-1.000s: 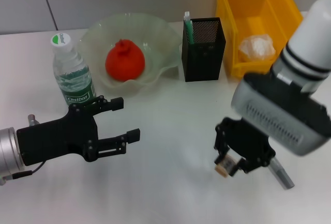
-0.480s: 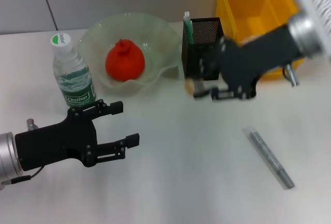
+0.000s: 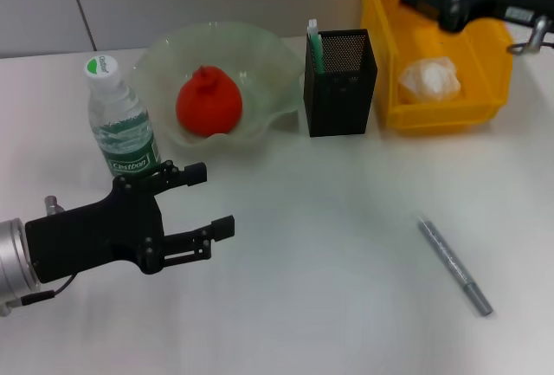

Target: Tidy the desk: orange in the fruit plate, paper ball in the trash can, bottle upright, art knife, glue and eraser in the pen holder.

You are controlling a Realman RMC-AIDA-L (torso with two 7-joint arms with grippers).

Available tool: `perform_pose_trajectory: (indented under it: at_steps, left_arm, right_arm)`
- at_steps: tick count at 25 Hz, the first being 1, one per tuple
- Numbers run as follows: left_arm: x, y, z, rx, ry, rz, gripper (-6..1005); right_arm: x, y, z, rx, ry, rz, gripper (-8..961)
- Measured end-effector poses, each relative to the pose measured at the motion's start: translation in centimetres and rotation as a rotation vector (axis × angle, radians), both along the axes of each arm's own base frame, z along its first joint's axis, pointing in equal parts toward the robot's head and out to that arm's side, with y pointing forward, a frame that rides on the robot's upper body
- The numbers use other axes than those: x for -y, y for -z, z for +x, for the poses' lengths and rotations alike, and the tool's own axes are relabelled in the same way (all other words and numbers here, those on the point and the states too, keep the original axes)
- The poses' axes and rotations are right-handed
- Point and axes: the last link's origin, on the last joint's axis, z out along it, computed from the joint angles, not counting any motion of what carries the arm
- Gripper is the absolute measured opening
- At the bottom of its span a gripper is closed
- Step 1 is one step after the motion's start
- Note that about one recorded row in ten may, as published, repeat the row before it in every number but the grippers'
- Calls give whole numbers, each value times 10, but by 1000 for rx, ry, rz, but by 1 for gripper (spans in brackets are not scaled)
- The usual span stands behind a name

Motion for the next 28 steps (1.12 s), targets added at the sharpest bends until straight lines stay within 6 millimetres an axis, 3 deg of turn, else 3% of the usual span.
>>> perform_pose_trajectory:
  at_steps: [4,9,17,28]
  left_arm:
    - [1,0,1,5,13,-4,835]
    - [4,0,3,8,45,3,835]
    - [11,3,3,25,80,5,835]
    - [13,3,2,33,86,-4,835]
  right_arm:
    - [-11,6,22,-90,152,41,324]
    - [-27,23,32,-111,274,41,331]
    - [-52,54,29,-55,375,2,343]
    - [-58,84,23,70,392,-53,359]
